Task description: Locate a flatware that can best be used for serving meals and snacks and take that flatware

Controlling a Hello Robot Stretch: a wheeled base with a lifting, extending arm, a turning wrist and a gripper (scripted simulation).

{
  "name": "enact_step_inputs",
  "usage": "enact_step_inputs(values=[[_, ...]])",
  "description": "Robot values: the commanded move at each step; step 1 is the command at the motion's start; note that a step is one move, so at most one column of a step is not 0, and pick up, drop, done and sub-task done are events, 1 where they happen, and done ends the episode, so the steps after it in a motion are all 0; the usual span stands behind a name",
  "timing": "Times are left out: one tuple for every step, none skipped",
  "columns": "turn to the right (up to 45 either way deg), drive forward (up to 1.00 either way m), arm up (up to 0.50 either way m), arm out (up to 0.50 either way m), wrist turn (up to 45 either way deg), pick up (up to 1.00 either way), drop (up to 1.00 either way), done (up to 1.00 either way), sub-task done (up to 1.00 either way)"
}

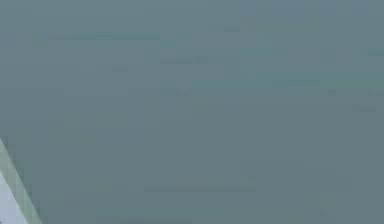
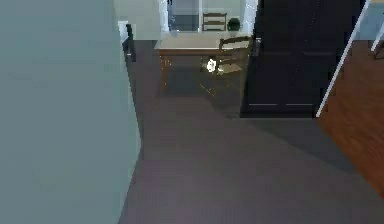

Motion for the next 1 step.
enact_step_inputs(values=[[-45.0,0.00,0.00,0.00,0.0,0.00,0.00,0.00,0.00]])
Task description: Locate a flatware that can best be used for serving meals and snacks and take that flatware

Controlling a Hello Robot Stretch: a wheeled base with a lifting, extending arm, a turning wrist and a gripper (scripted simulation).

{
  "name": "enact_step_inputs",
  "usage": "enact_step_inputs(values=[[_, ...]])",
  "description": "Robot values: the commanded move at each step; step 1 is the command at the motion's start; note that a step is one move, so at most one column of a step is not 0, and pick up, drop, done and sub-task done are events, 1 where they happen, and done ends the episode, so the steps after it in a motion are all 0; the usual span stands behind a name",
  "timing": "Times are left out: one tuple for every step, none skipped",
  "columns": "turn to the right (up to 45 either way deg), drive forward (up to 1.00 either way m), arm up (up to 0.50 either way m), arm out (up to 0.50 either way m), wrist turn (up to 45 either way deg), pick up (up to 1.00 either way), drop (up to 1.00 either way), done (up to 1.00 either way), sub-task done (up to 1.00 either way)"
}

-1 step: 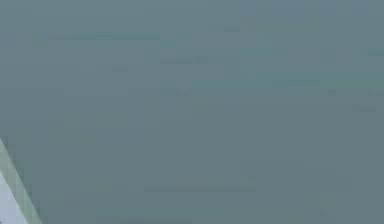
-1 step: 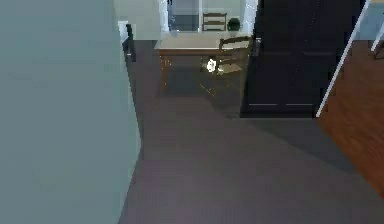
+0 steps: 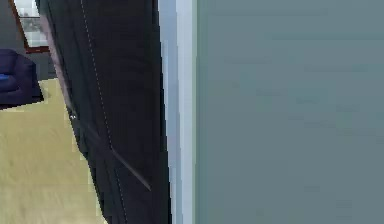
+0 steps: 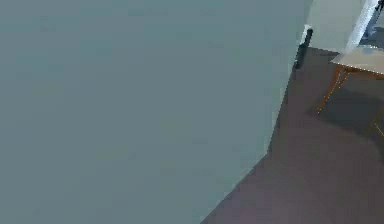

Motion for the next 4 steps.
enact_step_inputs(values=[[-45.0,0.00,0.00,0.00,0.0,0.00,0.00,0.00,0.00],[-36.0,0.00,0.00,0.00,0.0,0.00,0.00,0.00,0.00],[0.0,0.50,0.00,0.00,0.0,0.00,0.00,0.00,0.00],[36.0,0.00,0.00,0.00,0.0,0.00,0.00,0.00,0.00]])
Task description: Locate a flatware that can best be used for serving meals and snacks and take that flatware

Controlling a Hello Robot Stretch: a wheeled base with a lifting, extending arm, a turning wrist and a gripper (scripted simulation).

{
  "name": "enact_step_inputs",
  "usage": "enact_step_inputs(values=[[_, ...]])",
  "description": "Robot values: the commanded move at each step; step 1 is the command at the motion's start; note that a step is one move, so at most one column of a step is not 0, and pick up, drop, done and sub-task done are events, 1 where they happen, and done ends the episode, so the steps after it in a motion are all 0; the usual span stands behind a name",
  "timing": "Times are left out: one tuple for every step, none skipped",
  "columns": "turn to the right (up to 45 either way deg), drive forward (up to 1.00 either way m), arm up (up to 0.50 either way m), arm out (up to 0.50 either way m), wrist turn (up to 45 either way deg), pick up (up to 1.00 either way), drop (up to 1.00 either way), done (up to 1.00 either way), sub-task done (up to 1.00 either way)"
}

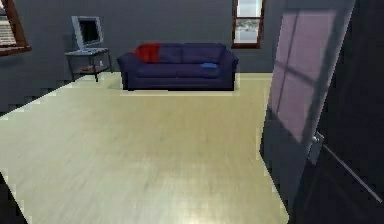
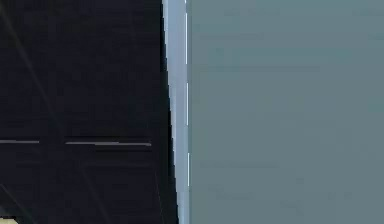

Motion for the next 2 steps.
enact_step_inputs(values=[[0.0,1.00,0.00,0.00,0.0,0.00,0.00,0.00,0.00],[15.0,0.00,0.00,0.00,0.0,0.00,0.00,0.00,0.00]])
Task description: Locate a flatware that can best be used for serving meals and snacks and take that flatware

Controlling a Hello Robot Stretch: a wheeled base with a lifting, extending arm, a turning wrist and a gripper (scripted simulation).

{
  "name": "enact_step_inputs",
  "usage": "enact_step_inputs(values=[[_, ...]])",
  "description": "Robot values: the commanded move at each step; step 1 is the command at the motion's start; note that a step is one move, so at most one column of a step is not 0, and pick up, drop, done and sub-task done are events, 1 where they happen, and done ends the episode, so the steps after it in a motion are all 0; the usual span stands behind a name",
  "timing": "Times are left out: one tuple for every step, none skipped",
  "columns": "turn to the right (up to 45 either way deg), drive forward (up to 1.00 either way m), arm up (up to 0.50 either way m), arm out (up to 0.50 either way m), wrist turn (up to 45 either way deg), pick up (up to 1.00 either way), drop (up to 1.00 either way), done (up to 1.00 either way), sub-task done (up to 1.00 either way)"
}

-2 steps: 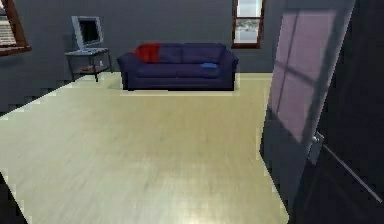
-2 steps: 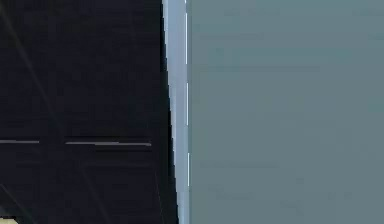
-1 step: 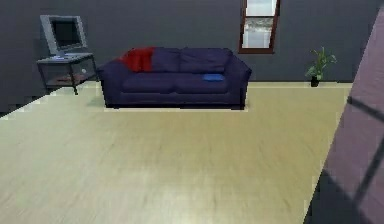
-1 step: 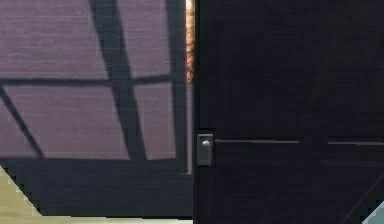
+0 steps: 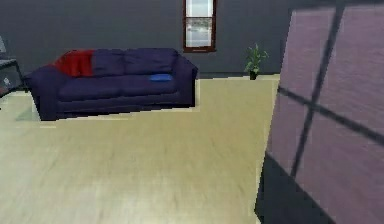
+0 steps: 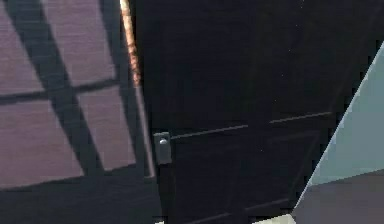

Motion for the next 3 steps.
enact_step_inputs(values=[[0.0,0.10,0.00,0.00,0.0,0.00,0.00,0.00,0.00],[-6.0,0.00,0.00,0.00,0.0,0.00,0.00,0.00,0.00],[0.0,1.00,0.00,0.00,0.0,0.00,0.00,0.00,0.00]])
